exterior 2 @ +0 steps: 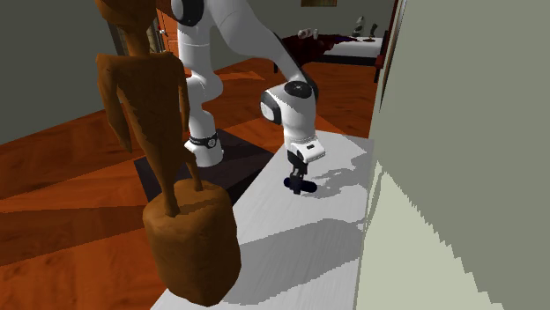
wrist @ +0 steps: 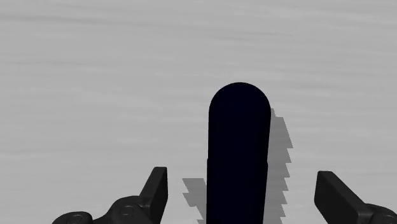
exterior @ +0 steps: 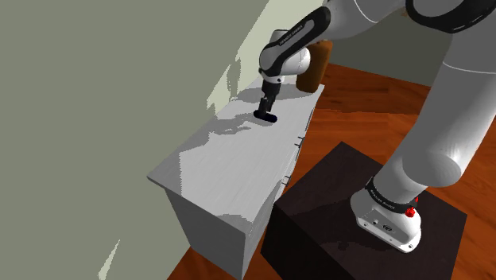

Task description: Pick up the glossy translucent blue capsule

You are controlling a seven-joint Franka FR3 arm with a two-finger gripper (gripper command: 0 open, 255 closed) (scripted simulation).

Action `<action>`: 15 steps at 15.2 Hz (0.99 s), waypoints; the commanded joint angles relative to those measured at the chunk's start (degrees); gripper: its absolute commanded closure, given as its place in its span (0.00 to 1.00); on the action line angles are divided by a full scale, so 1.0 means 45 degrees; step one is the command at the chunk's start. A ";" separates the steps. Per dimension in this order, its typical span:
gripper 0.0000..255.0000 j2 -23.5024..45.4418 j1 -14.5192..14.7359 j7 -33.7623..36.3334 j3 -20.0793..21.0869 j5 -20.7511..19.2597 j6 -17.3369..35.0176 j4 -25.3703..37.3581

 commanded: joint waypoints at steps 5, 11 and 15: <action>1.00 0.0196 -0.0005 -0.0083 0.0034 0.0094 0.0224 -0.0029; 1.00 0.0196 -0.0005 -0.0082 0.0034 0.0094 0.0225 -0.0030; 1.00 -0.0177 0.0012 0.0087 -0.0027 -0.0089 -0.0218 0.0058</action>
